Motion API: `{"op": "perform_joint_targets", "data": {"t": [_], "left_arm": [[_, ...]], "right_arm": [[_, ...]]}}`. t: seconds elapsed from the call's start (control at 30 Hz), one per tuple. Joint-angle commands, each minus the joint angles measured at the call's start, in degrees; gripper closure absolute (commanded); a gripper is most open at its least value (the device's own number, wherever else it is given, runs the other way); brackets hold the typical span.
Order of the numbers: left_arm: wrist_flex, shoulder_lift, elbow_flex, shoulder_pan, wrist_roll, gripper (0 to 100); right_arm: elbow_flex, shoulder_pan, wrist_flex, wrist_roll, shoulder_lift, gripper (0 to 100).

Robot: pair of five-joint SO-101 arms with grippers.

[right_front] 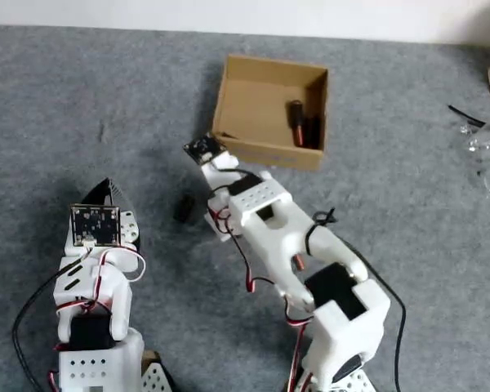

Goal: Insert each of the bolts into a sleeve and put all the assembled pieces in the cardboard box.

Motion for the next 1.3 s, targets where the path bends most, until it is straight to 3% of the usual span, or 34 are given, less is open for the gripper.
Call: {"op": "perform_joint_targets", "data": {"t": [0.0,0.33,0.7,1.27], "left_arm": [[-1.0,-0.7,1.3,-0.4,0.0,99],[-1.0,-0.7,1.3,-0.4,0.0,99],[-1.1,-0.7,1.3,-0.4,0.0,99],[-1.7,-0.9,0.8,-0.5,-0.2,99]], "right_arm": [[-1.8,0.5,0.0,-0.6,0.4,98.9],[-1.1,1.5,1.2,-0.7,-3.6,99.5],[26.4,4.7,-11.4,-0.3,-35.9,99.5],[46.1,16.2,-14.0,-0.3,-67.6,99.5]]}}
